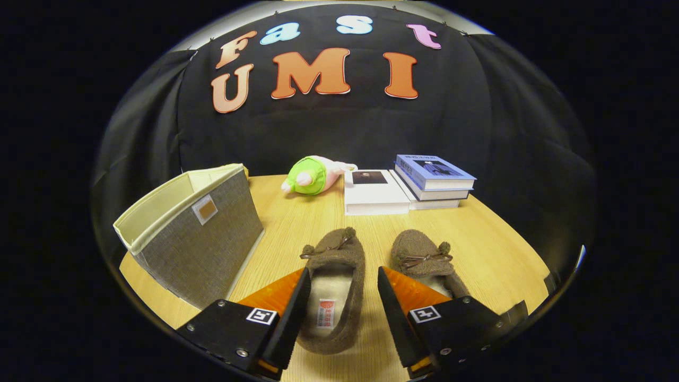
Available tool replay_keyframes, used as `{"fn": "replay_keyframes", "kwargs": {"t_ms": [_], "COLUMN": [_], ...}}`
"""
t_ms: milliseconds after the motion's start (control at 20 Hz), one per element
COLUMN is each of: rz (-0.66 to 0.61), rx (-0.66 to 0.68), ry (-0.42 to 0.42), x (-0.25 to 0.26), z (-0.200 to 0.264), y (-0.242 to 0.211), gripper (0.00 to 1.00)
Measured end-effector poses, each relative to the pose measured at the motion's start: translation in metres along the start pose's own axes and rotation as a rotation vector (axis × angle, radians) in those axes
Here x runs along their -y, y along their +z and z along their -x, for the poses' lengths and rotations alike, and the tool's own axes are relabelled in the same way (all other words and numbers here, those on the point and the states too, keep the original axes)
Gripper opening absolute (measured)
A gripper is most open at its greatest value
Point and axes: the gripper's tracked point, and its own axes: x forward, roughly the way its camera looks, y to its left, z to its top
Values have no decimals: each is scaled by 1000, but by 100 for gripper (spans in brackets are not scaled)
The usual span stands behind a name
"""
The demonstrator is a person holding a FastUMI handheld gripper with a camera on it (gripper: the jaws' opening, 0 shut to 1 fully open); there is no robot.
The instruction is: Open the storage box then place both shoes into the box .Put the left shoe in first, then the right shoe, with the right side of both shoes facing outward in a uniform manner.
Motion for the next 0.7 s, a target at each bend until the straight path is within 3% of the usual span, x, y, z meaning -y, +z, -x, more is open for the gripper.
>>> {"fn": "replay_keyframes", "kwargs": {"t_ms": [350, 400, 500, 700], "rz": [-35, -71, -141, -183], "rx": [-105, -136, -126, -101], "ry": [-83, -89, -87, -89], "x": [15, 16, 15, 13], "z": [-32, -35, -38, -30], "y": [-24, -31, -24, -4], "gripper": [44, 26, 4, 1]}}
